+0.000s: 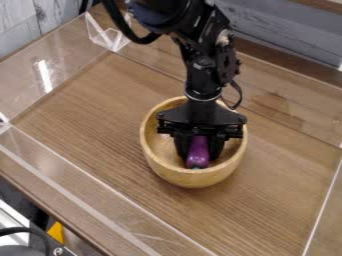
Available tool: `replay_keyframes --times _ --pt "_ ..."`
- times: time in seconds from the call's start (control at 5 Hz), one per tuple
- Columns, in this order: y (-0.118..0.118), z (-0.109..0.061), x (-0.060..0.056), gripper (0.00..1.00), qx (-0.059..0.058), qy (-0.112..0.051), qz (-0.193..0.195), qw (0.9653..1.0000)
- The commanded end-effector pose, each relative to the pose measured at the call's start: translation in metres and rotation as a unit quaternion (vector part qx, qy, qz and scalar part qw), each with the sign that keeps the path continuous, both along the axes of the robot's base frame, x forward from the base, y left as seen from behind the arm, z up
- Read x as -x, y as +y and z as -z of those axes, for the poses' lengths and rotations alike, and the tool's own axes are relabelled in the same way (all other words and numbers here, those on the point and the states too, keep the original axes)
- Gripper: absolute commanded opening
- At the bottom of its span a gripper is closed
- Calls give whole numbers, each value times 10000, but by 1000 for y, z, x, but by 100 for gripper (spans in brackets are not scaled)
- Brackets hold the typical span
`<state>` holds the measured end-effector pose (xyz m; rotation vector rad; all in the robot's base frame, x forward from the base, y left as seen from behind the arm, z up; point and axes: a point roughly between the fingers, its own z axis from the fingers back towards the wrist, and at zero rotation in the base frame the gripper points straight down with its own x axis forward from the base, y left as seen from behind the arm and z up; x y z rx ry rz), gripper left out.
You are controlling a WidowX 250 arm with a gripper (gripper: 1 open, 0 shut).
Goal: Remove the purple eggplant from inside the brown bowl and put it on the table
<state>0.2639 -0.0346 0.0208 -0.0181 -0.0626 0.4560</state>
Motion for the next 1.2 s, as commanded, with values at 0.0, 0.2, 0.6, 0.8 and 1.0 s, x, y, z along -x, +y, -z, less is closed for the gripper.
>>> replay_keyframes --times 0.0,0.2,0.6,0.8,1.0 --pt "-2 3 -6 0 -35 28 310 9995" --pt "0 1 -7 0 -57 35 277 9996" --pt "7 1 -14 0 -114 47 233 9997" --pt "9 -4 -18 0 -28 37 282 9996" --pt "11 -11 -23 0 68 16 329 9994"
